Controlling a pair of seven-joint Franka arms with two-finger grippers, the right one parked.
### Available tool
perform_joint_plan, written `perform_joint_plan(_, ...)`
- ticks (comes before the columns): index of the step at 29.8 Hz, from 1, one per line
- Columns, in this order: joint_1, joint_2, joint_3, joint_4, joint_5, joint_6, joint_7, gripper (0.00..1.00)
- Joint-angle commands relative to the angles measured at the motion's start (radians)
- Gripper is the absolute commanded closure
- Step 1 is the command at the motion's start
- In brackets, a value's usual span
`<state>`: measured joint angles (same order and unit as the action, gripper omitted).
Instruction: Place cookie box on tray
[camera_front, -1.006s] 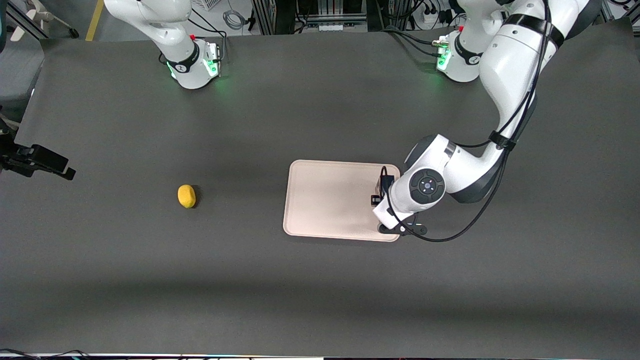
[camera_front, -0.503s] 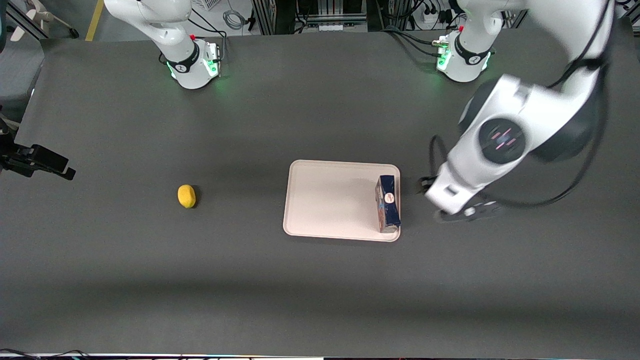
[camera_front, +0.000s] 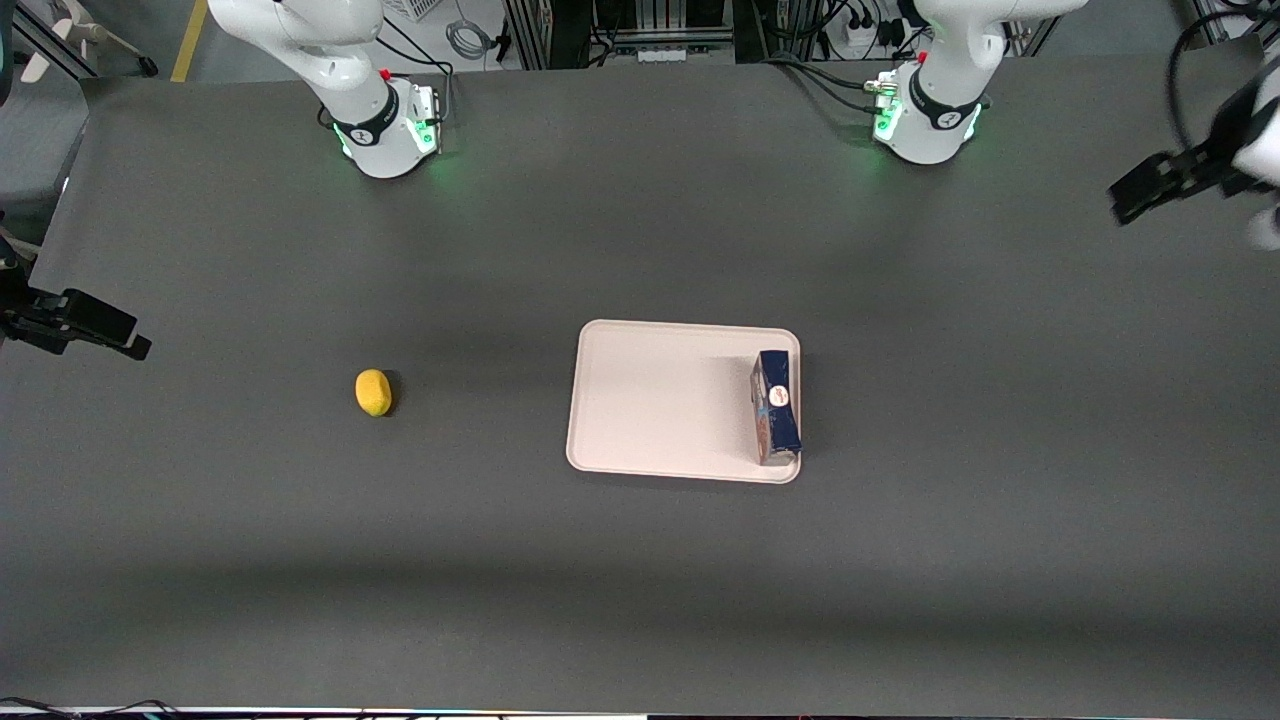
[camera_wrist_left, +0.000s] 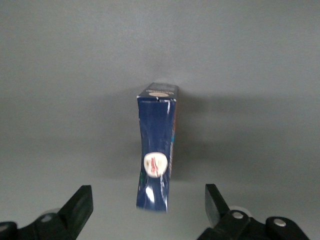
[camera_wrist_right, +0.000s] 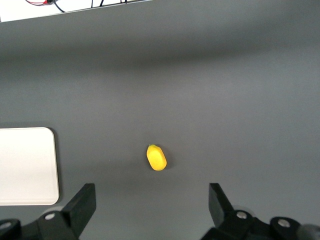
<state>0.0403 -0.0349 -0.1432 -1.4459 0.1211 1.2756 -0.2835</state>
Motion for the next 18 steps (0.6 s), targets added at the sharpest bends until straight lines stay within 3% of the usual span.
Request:
perform_joint_plan(1, -0.007, -0.089, 0.097, -0.125, -0.015, 0.019, 0.147, 0.00)
perform_joint_plan(9, -0.005, -0.250, 0.142, -0.482, -0.021, 0.313, 0.173, 0.00)
perform_joint_plan(18, -0.005, -0.263, 0.145, -0.531, -0.064, 0.366, 0.175, 0.00)
